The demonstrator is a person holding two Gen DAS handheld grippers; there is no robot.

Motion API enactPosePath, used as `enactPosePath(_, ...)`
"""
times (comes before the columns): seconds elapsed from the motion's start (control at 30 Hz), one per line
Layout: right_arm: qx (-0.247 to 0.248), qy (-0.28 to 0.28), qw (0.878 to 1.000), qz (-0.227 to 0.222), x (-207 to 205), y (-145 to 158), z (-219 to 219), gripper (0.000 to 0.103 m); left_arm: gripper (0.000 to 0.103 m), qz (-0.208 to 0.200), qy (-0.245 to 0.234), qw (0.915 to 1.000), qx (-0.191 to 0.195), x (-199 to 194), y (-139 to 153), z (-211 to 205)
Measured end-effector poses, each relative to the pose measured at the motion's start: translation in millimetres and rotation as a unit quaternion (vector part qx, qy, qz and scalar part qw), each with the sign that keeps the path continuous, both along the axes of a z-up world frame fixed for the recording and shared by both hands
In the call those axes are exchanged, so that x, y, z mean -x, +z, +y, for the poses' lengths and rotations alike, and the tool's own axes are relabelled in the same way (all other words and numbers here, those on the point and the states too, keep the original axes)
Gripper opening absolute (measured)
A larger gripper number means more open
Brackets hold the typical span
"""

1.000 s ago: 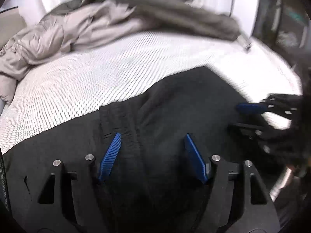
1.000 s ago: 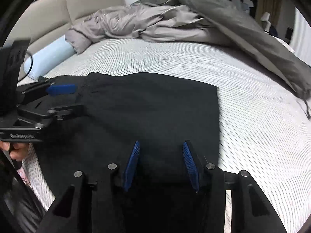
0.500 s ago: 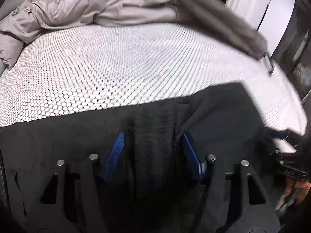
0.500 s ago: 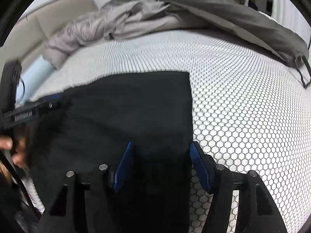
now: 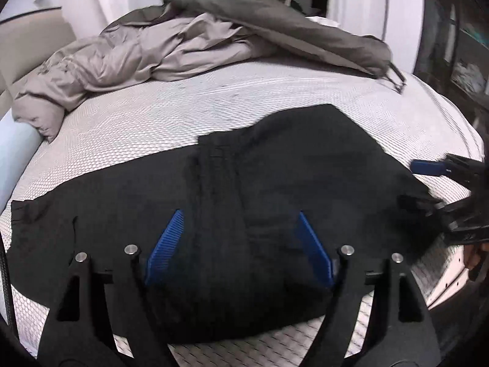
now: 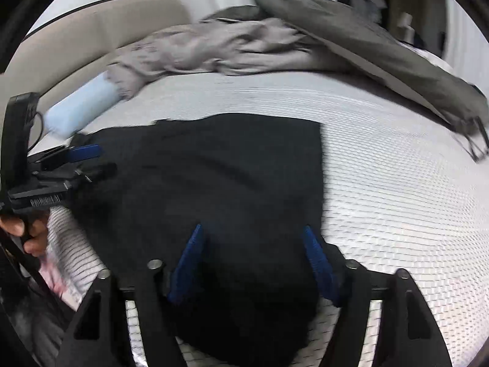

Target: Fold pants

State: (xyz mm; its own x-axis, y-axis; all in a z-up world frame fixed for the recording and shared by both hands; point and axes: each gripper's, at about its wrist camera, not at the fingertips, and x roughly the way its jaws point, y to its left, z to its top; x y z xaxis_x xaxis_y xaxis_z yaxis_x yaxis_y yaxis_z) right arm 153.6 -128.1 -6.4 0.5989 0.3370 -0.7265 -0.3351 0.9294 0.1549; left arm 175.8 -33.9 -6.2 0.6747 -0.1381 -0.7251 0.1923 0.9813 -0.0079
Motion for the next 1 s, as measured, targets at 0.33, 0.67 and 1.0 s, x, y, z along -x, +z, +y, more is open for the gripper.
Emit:
enactPosePath(0.33, 0.078, 0.000, 0.997, 0.023, 7, -30, -6, 0.085, 0.083, 0.050, -0.023, 0.9973, -0.049, 22, -40, -13)
enactPosePath(0.67, -0.040, -0.060, 0.997, -0.003, 20, -11, -62, 0.089, 0.090, 0.019, 0.192, 0.9722, 0.132, 74, -4, 178)
enactPosePath(1.0, -0.092, -0.056, 0.994, 0.003, 5, -4, -48, 0.091, 0.053, 0.057, 0.391, 0.8772, 0.273, 84, -61, 307)
